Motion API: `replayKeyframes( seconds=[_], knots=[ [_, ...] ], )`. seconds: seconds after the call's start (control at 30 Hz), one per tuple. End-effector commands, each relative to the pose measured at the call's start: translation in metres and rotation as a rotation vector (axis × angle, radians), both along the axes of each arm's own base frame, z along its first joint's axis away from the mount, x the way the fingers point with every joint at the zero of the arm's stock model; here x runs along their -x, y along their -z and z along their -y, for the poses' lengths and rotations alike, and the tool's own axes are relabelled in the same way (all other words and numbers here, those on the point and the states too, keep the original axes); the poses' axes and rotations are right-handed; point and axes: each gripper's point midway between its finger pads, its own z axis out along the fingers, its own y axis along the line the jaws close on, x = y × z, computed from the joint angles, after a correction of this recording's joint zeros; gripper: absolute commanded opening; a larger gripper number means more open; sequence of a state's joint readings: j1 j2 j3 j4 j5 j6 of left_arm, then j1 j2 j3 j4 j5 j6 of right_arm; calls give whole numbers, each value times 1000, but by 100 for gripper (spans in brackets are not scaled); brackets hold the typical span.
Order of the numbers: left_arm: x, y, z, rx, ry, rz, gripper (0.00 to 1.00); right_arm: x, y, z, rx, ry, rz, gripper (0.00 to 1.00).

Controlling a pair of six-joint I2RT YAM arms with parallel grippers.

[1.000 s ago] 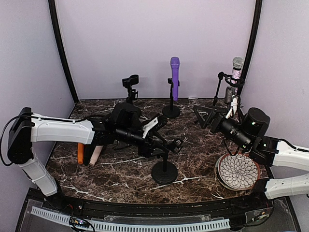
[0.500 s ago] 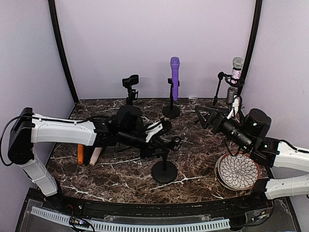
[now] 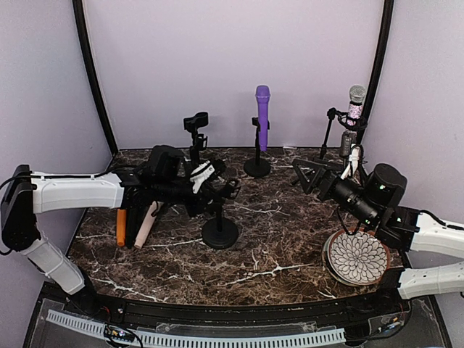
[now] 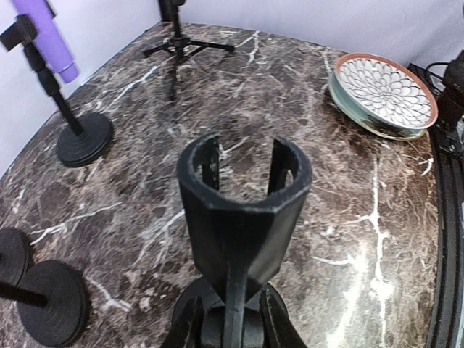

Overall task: Remove the microphone from the stand
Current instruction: Place the microphone stand at the center of the board.

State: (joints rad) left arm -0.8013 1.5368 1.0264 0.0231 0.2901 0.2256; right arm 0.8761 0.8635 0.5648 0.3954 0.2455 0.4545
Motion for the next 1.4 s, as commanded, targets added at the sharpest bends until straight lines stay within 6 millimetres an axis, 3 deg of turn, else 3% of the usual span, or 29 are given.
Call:
replayKeyframes(
  seconds=[0.0, 0.07, 0.2, 0.57, 0.83, 1.13, 1.3, 1.37],
  knots=[
    [-32, -29, -28, 57, -84, 131, 0, -1, -4, 7, -27, 22, 9, 98],
    [-49, -28, -39, 61, -126, 146, 0, -2, -4, 6, -25, 23, 10, 98],
    [-70, -30, -42, 74, -167, 172, 0, -2, -3, 6, -22, 22, 9, 99],
    [-117, -41, -2, 121, -141, 206, 0, 0, 1, 11, -25, 34, -3, 99],
    [-163, -41, 12, 113, -200, 262, 0, 1, 3, 14, -27, 40, -10, 98],
    [-223, -56, 1, 121, -268, 291, 0, -1, 6, 19, -20, 66, -20, 98],
    [-247, -43, -8, 96, -283, 235, 0, -3, 5, 20, -15, 80, -25, 98],
    [-250, -38, -9, 87, -291, 233, 5, -5, 8, 22, -8, 98, -31, 99]
  ],
)
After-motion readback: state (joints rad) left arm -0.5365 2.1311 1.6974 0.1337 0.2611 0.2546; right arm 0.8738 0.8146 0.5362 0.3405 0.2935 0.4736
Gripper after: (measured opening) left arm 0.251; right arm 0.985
